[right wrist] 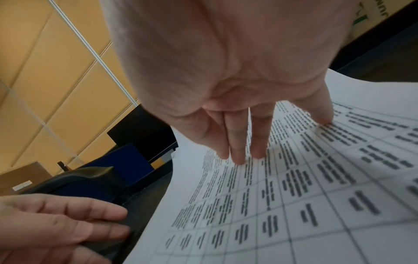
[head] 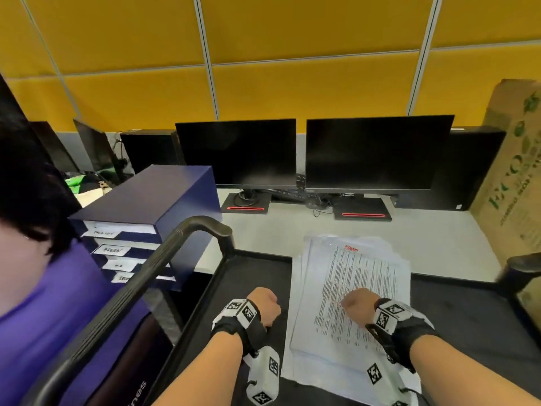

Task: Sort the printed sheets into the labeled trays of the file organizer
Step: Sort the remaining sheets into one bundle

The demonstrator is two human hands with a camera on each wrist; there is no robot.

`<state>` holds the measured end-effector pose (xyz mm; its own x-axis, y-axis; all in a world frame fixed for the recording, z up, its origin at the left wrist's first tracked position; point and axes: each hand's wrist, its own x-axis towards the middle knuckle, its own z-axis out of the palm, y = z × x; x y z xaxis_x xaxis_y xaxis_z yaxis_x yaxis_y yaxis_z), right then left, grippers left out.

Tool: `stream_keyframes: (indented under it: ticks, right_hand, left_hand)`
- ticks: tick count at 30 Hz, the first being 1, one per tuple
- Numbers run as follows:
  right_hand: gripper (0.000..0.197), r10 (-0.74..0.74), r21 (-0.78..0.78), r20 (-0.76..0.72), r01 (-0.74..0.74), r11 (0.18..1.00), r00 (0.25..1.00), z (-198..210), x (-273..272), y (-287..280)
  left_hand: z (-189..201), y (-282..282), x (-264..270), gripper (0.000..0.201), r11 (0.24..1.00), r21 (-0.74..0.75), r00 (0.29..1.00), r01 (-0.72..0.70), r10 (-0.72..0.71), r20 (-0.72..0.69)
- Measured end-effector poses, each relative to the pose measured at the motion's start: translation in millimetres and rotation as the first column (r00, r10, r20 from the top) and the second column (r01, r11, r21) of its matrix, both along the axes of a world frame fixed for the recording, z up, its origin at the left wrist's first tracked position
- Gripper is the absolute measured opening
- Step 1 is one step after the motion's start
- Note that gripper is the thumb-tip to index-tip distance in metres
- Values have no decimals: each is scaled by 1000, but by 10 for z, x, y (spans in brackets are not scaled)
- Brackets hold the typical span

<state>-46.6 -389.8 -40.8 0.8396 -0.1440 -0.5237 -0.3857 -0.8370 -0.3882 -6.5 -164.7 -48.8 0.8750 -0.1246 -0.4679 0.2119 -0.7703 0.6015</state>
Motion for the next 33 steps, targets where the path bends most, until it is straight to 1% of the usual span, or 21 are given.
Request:
stream_keyframes:
  ticks: [3, 5, 7, 11, 12, 13, 14, 16, 17, 18, 20, 22, 24, 26, 28, 29, 30, 31, 33]
  right_hand:
    - [41, 10, 61, -4, -9, 998, 1000, -28, 77, -125]
    - [40, 14, 91, -33, -11, 996, 999, -18, 119, -144]
    - [35, 7, 116, -54, -1, 993, 999, -34, 150, -170]
    - [30, -23, 221, -50, 34, 975, 998, -63, 120, -265]
    - [28, -43, 258, -54, 56, 965, 998, -68, 111, -280]
    - [25, -63, 290, -56, 76, 954, 996, -67, 112, -289]
    - [22, -78, 311, -55, 91, 946, 995, -63, 112, -290]
    - [19, -90, 336, -65, 107, 936, 994, -48, 118, -293]
    - [19, -95, 343, -66, 113, 933, 993, -51, 122, -299]
    - [20, -97, 346, -65, 113, 932, 993, -62, 122, -310]
    - [19, -94, 351, -65, 111, 930, 993, -77, 119, -334]
    - [19, -97, 360, -73, 116, 926, 993, -73, 115, -352]
    - [24, -95, 341, -74, 115, 933, 993, -50, 108, -354]
    - [26, -81, 320, -79, 102, 942, 994, -8, 88, -351]
    - [23, -67, 327, -87, 92, 941, 994, 4, 81, -367]
    - [22, -59, 330, -94, 87, 940, 994, 2, 71, -380]
    - [20, -64, 336, -100, 94, 937, 993, -9, 62, -395]
    - [20, -77, 346, -103, 108, 932, 992, -12, 55, -406]
    - [21, -89, 351, -106, 121, 929, 990, -30, 45, -437]
  left_hand:
    - [-133, -180, 105, 48, 997, -62, 998, -55, 57, 36]
    - [-189, -302, 178, 59, 986, -145, 996, -82, 84, 6]
    - [-206, -415, 229, 70, 968, -224, 994, -109, 99, -54]
    - [-248, -526, 325, 87, 952, -220, 977, -210, 198, -77]
    - [-252, -529, 342, 90, 951, -218, 975, -218, 202, -92]
    - [-253, -536, 352, 87, 956, -211, 977, -205, 188, -97]
    - [-260, -544, 367, 78, 964, -199, 982, -176, 158, -100]
    - [-259, -564, 378, 52, 980, -181, 993, -88, 73, -88]
    - [-252, -570, 379, 44, 984, -169, 996, -57, 45, -71]
    - [-242, -581, 382, 41, 988, -148, 998, -45, 37, -57]
    - [-226, -593, 381, 41, 995, -89, 999, -43, 41, -26]
    - [-239, -610, 390, 48, 996, -67, 999, -50, 51, 8]
    - [-226, -618, 381, 55, 989, -110, 994, -98, 102, 31]
    - [-220, -604, 397, 71, 976, -150, 987, -159, 160, -6]
    - [-211, -596, 409, 93, 965, -169, 979, -203, 197, -53]
    - [-271, -584, 432, 103, 961, -178, 977, -211, 202, -69]
    - [-340, -571, 448, 106, 962, -177, 977, -210, 200, -75]
    - [-339, -579, 422, 98, 961, -191, 979, -199, 186, -81]
    - [-265, -630, 334, 65, 970, -196, 989, -143, 132, -69]
